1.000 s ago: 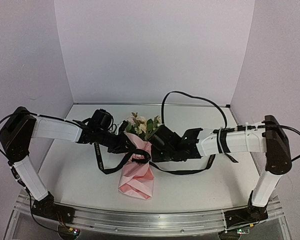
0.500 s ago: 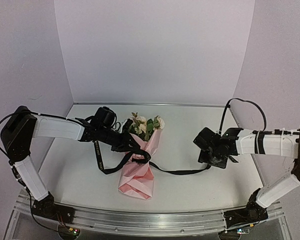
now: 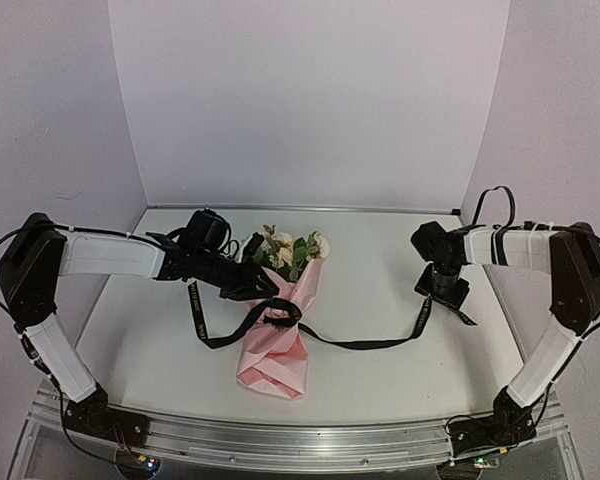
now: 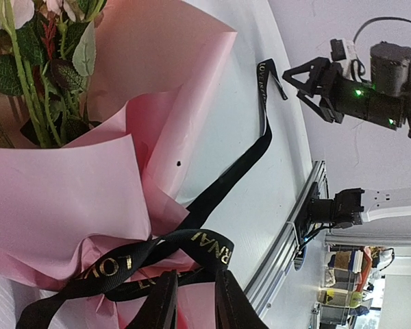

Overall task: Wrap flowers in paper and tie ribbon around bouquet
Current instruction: Cross the half-tied ribbon over the folded bouquet.

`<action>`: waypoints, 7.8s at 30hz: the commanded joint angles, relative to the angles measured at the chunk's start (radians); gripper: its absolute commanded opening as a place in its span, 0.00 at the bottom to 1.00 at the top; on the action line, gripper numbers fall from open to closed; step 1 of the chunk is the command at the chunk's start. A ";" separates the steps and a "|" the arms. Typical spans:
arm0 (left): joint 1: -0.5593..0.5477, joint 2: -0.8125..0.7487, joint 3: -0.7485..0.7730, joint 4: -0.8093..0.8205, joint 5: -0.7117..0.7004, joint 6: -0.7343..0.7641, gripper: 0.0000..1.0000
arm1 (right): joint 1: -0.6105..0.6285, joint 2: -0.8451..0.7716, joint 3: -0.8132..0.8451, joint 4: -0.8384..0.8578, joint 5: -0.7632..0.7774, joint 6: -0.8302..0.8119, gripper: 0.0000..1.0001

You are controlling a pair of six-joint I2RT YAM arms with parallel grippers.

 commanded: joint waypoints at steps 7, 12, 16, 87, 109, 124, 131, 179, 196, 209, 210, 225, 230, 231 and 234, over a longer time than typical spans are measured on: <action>0.017 -0.113 0.068 -0.085 -0.044 0.071 0.21 | -0.093 0.179 0.146 0.012 -0.080 -0.001 0.55; 0.039 -0.144 0.059 -0.092 -0.039 0.072 0.21 | -0.117 0.227 0.175 0.011 -0.101 0.007 0.40; 0.065 -0.169 0.053 -0.101 -0.030 0.072 0.21 | -0.120 0.271 0.214 0.011 -0.126 -0.005 0.19; 0.196 0.083 -0.228 1.163 0.370 -1.141 0.69 | 0.549 0.353 0.946 0.015 -0.673 -0.815 0.00; 0.231 -0.081 -0.228 0.699 0.192 -0.795 0.00 | 0.543 0.170 0.643 0.084 -0.376 -0.760 0.76; 0.255 -0.212 -0.028 0.155 -0.048 -0.399 0.00 | 0.470 0.089 0.138 0.478 -0.342 -0.553 0.65; 0.254 -0.203 0.019 0.112 -0.064 -0.351 0.00 | 0.465 0.209 0.192 0.518 -0.407 -0.575 0.55; 0.306 -0.338 0.003 -0.141 -0.319 -0.211 0.00 | 0.554 0.098 0.331 0.245 -0.454 -0.553 0.49; 0.322 -0.343 0.000 -0.155 -0.313 -0.191 0.00 | 0.599 0.250 0.477 0.123 -0.388 -0.584 0.36; 0.358 -0.396 -0.057 -0.193 -0.319 -0.134 0.00 | 0.598 0.241 0.556 0.074 -0.321 -0.586 0.00; 0.362 -0.406 -0.070 -0.196 -0.317 -0.121 0.00 | 0.597 0.242 0.566 0.073 -0.313 -0.586 0.00; 0.159 -0.643 -0.156 -0.109 -0.156 0.118 0.00 | 0.475 0.343 0.706 0.088 -0.472 -0.490 0.00; -0.067 -0.576 -0.129 -0.026 -0.061 0.211 0.00 | 0.437 0.367 0.736 0.105 -0.598 -0.482 0.00; -0.124 -0.554 -0.117 -0.019 -0.068 0.247 0.00 | 0.429 0.374 0.739 0.108 -0.628 -0.480 0.00; -0.269 -0.453 -0.033 -0.043 -0.070 0.358 0.00 | 0.406 0.397 0.756 0.123 -0.727 -0.472 0.00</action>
